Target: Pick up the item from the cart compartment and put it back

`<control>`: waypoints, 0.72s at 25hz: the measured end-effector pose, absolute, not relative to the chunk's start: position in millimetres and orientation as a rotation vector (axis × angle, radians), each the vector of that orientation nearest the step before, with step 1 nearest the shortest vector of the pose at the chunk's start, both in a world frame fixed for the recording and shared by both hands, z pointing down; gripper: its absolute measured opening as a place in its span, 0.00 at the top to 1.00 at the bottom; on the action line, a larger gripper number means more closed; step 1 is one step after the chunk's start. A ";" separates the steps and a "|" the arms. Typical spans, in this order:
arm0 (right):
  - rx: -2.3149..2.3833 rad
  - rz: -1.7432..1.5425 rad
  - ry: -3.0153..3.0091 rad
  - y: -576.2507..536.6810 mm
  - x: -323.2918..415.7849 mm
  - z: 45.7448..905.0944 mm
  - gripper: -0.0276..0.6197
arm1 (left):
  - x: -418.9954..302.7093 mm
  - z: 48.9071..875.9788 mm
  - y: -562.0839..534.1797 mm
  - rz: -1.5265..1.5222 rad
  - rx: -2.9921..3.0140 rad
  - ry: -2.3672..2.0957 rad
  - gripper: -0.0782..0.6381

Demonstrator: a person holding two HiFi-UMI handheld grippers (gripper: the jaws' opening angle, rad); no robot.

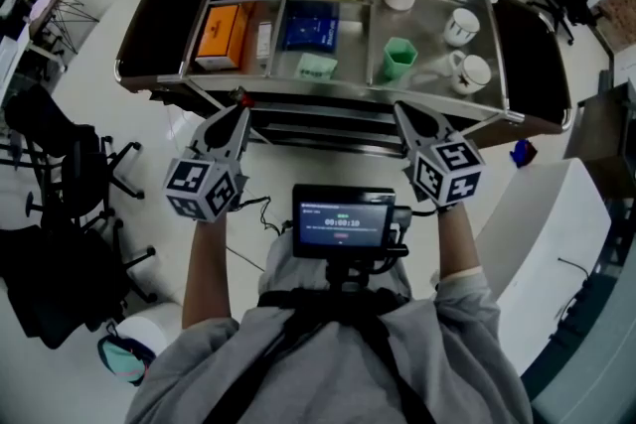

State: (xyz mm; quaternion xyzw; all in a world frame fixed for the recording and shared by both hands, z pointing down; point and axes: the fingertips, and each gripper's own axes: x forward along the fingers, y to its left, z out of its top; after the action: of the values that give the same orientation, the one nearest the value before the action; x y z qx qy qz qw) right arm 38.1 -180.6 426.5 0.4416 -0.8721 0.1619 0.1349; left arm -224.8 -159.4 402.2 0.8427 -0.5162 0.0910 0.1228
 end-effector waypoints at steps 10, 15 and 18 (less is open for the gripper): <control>1.262 0.446 -2.537 -187.3 27.3 419.8 0.94 | -209.4 399.0 -174.0 0.375 2.533 -1.435 0.84; 1.249 0.421 -2.542 -196.2 17.8 409.9 0.94 | -191.0 383.7 -204.4 0.440 2.628 -1.358 0.84; 1.240 0.409 -2.537 -202.5 11.9 403.6 0.94 | -174.0 374.1 -227.0 0.498 2.693 -1.293 0.84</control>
State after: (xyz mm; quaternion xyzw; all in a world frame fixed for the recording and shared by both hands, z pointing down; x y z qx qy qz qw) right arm 11.9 -202.5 403.6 0.4300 -0.8800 0.1419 0.1435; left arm -174.0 -227.0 374.1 0.8878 -0.4263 0.1641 0.0565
